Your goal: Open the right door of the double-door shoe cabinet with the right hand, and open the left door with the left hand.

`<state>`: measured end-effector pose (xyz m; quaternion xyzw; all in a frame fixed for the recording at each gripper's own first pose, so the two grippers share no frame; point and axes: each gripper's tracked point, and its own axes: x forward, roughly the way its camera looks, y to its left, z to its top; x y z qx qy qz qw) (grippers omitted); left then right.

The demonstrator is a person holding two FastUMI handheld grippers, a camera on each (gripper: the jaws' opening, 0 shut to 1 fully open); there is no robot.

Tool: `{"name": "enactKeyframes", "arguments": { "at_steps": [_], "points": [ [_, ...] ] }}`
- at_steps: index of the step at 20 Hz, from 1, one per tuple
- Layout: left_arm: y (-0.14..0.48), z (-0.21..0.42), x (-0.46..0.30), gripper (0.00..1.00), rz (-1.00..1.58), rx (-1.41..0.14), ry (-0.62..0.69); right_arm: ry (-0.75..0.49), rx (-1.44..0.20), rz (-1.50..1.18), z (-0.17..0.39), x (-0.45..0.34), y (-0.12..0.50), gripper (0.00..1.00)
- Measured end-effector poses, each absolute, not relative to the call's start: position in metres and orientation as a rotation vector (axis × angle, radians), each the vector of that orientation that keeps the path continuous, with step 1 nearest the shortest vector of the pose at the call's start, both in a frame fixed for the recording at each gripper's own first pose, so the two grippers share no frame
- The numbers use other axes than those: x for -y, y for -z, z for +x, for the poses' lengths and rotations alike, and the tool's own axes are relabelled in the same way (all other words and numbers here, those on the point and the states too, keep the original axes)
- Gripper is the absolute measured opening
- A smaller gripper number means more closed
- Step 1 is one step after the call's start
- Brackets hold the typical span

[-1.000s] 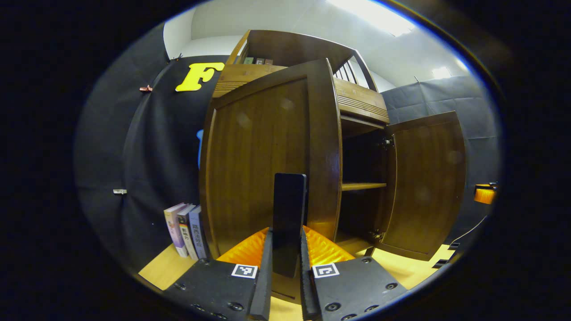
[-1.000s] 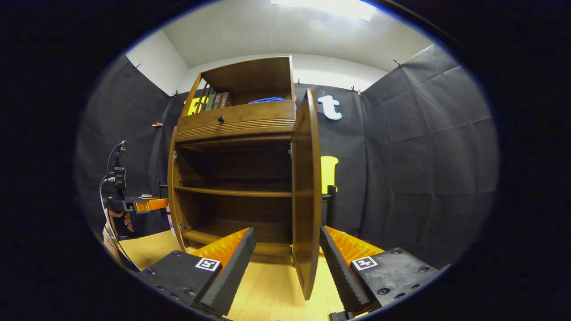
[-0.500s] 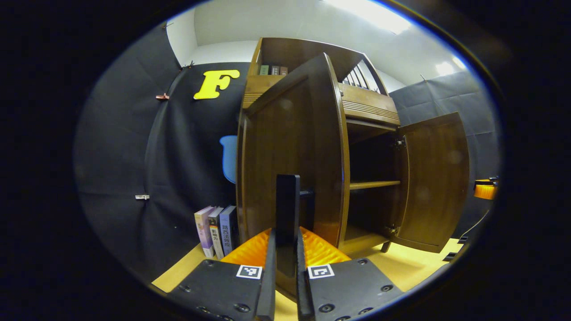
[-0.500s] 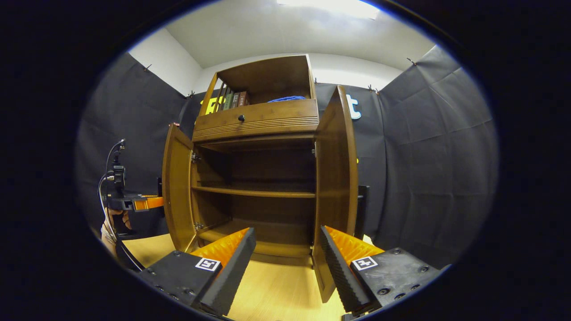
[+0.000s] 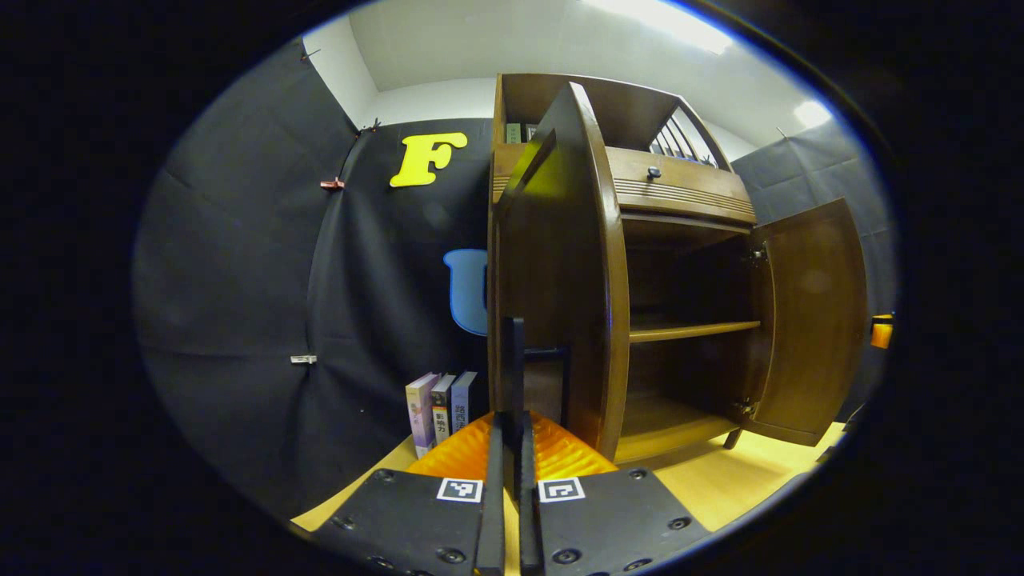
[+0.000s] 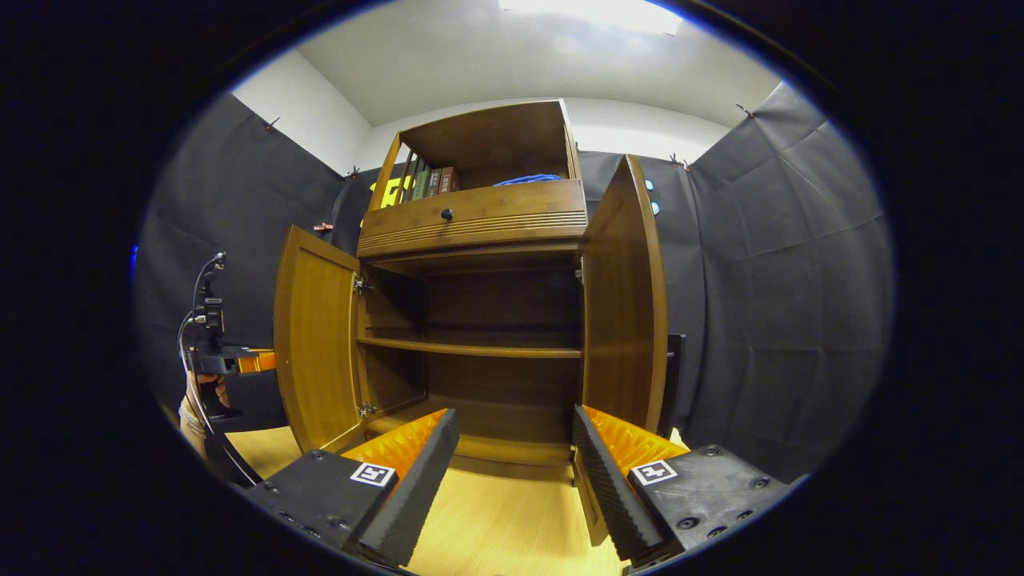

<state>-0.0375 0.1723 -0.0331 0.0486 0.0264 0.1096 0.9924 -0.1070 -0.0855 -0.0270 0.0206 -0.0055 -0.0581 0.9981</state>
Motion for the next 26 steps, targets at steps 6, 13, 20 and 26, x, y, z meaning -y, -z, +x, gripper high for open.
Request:
{"name": "enactKeyframes", "arguments": {
  "at_steps": [6, 13, 20, 26],
  "points": [
    [0.03, -0.059, -0.194, 0.07, 0.084, -0.041, -0.289, 0.086, -0.003, 0.041, -0.102, 0.075, 0.031, 0.9],
    [0.016, -0.107, -0.167, 0.03, 0.118, -0.042, -0.273, 0.027, -0.005, 0.05, -0.09, 0.058, 0.029, 0.92],
    [0.006, -0.086, -0.075, 0.05, 0.084, -0.053, -0.073, 0.003, -0.001, 0.046, -0.075, 0.05, 0.027, 0.92],
    [0.0, -0.051, -0.02, 0.61, 0.102, -0.001, -0.005, -0.012, -0.026, 0.047, -0.064, 0.048, 0.032, 0.93]
  ]
}}
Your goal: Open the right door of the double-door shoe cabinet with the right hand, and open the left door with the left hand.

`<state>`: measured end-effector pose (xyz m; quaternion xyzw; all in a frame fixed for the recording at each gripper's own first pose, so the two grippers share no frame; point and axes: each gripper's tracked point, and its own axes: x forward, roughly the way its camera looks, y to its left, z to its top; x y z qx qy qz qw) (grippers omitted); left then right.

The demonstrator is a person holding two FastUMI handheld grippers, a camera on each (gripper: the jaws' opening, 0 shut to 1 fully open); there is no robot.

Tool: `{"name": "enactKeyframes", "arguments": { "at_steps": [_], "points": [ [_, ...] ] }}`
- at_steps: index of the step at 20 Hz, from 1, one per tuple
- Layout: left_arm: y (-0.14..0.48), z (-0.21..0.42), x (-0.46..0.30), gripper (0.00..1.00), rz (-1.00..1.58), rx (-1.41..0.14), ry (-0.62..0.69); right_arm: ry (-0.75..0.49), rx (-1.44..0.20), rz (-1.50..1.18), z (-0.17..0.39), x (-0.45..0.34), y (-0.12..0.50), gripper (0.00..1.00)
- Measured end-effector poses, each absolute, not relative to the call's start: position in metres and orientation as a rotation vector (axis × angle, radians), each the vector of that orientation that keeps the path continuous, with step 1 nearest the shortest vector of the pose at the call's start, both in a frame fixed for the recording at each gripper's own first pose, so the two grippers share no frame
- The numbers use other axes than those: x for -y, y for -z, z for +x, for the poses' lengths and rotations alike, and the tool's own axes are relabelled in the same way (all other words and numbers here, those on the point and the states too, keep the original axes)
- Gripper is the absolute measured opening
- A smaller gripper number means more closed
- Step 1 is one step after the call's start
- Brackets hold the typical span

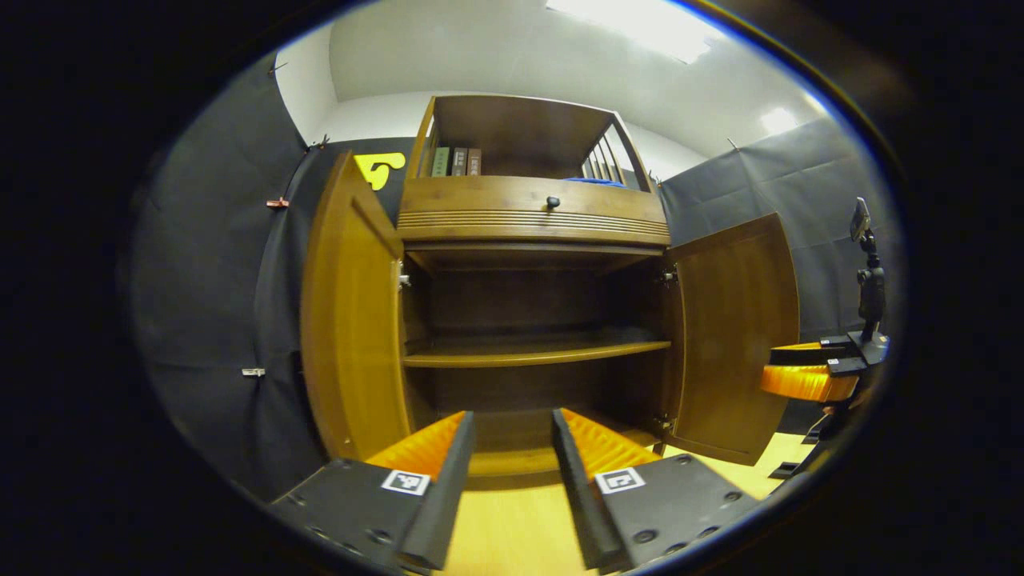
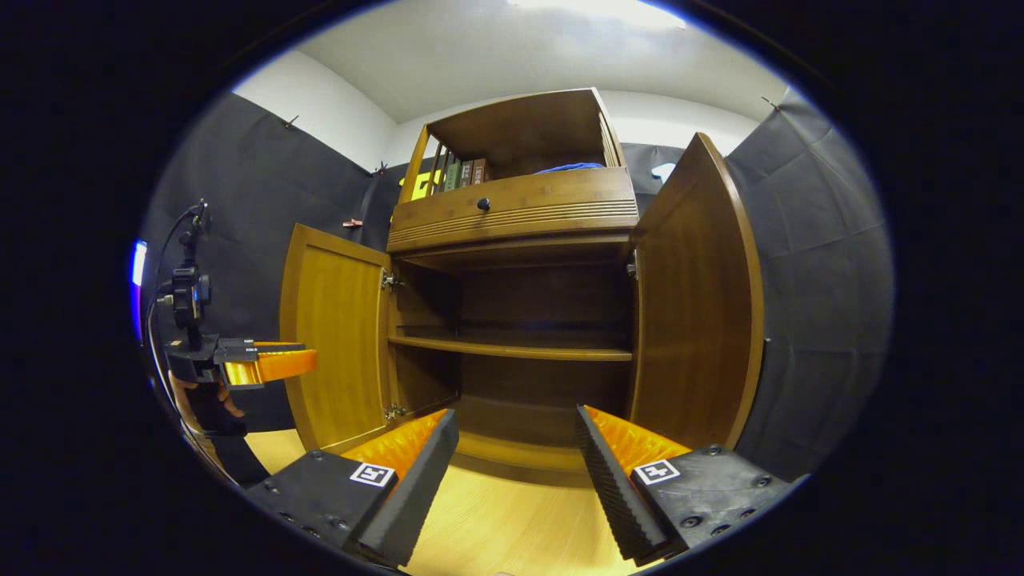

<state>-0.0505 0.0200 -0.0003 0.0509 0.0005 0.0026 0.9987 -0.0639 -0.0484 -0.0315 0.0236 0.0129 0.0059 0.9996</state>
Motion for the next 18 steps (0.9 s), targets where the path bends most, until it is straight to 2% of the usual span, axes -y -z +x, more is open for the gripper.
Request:
{"name": "enactKeyframes", "arguments": {
  "at_steps": [3, 4, 5, 7, 8, 9, 10, 11, 14, 15, 18],
  "points": [
    [0.003, -0.036, -0.003, 0.95, 0.125, 0.001, -0.003, -0.021, -0.027, 0.049, -0.059, 0.047, 0.03, 0.93],
    [0.003, -0.033, 0.002, 0.94, 0.12, 0.0, 0.004, -0.023, -0.026, 0.048, -0.058, 0.046, 0.029, 0.96],
    [0.005, -0.029, 0.006, 0.96, 0.105, 0.001, 0.012, -0.023, -0.026, 0.048, -0.056, 0.047, 0.03, 0.94],
    [0.004, -0.024, 0.013, 0.96, 0.065, 0.002, 0.028, -0.03, -0.029, 0.05, -0.054, 0.046, 0.03, 1.0],
    [0.003, -0.021, 0.015, 0.99, 0.05, 0.0, 0.027, -0.036, -0.027, 0.05, -0.054, 0.045, 0.029, 1.0],
    [0.001, -0.02, 0.015, 0.96, 0.039, 0.002, 0.023, -0.041, -0.024, 0.047, -0.052, 0.045, 0.028, 1.0],
    [0.0, -0.018, 0.016, 0.99, 0.038, 0.002, 0.019, -0.044, -0.021, 0.041, -0.051, 0.045, 0.027, 0.97],
    [-0.001, -0.016, 0.016, 0.99, 0.044, 0.001, 0.011, -0.045, -0.018, 0.034, -0.049, 0.046, 0.027, 1.0],
    [0.0, -0.012, 0.017, 0.99, 0.057, -0.008, -0.01, -0.03, -0.018, 0.027, -0.042, 0.052, 0.029, 1.0],
    [0.001, -0.012, 0.018, 0.99, 0.053, -0.012, -0.009, -0.031, -0.022, 0.028, -0.039, 0.053, 0.029, 0.97],
    [0.003, -0.01, 0.023, 0.99, 0.039, -0.024, -0.006, -0.029, -0.023, 0.013, -0.031, 0.057, 0.028, 1.0]
  ]
}}
